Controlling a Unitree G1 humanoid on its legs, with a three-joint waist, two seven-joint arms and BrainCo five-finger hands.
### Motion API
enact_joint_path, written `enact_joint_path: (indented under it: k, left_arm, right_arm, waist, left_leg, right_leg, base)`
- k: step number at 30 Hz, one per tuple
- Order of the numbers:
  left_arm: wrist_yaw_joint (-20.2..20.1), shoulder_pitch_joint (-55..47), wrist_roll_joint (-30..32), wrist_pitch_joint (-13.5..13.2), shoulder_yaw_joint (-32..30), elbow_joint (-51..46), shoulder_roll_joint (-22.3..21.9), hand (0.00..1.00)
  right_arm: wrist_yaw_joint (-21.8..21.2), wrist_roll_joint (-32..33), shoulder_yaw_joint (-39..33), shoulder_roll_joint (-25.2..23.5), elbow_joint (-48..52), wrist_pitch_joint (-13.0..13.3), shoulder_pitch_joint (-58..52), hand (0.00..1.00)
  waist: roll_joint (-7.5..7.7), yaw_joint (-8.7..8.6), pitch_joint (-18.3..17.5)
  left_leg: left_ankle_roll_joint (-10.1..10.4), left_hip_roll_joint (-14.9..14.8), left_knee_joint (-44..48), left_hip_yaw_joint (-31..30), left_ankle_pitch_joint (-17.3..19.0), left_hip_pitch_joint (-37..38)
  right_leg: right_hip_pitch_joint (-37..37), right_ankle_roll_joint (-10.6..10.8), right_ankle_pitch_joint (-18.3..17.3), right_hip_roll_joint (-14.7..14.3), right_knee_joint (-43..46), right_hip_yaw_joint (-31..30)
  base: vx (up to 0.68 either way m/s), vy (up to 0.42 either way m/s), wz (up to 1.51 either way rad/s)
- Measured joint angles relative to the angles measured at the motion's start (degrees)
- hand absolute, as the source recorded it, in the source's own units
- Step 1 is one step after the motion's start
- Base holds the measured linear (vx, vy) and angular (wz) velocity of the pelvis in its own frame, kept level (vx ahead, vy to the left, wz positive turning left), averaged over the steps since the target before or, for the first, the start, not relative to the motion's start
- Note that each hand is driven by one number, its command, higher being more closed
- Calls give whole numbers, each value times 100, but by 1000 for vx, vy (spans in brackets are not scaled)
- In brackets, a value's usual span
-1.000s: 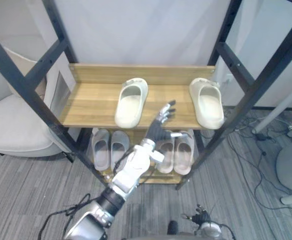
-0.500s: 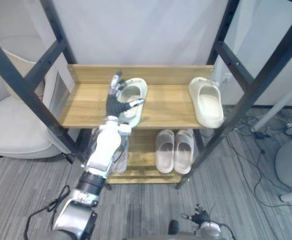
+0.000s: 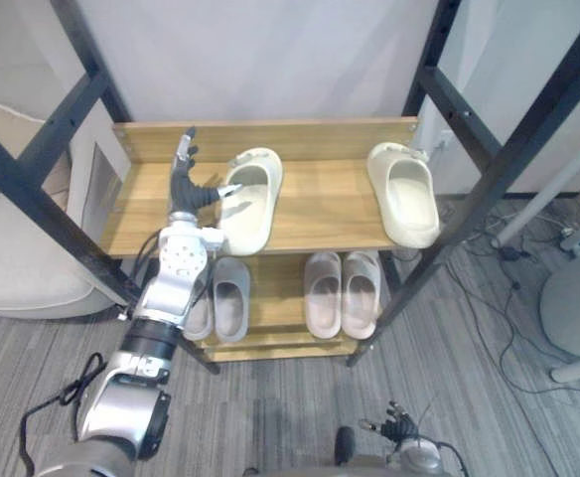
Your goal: Organize the slippers on the shoe rack
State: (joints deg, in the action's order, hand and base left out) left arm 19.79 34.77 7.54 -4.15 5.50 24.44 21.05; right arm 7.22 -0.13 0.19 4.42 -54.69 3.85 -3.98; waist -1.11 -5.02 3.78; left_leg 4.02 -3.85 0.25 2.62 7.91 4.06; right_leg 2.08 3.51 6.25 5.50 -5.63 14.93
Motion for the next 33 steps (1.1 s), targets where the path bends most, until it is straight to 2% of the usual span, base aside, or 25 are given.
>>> enact_joint_path:
  k: [6,22,23,33]
  left_arm:
    - [-15,111,254,58,30,205,72,0]
    - [-120,753,428,232,267,694,236,0]
    - [-122,764,448,232,282,717,234,100]
    - [-114,990,481,305,289,903,95,100]
  right_arm:
    - [-10,0,-22,6,21,31,0,0]
    - [-9,0,-230,-75,445,31,-192,0]
    - [-9,1,-230,-75,447,31,-193,0]
    - [7,2,-245,-91,663,24,-324,0]
  waist:
    - [-42,-17,50]
    - [-108,-5,108]
    - [-110,-7,109]
    - [-122,-1,116]
  left_leg:
    - [-5,3,-3,47,5,-12]
    - [-3,21,-7,350,4,-109]
    - [-3,19,-7,358,4,-105]
    - [1,14,-7,461,6,-99]
  right_leg:
    - [38,-1,5,-1,1,-45]
    - [290,-18,99,-7,37,-320]
    - [289,-18,99,-8,38,-323]
    - [300,-10,107,-1,35,-337]
  base:
    - [-9,1,-3]
    - [-10,-1,-9]
    - [-15,-8,-4]
    - [-1,0,-1]
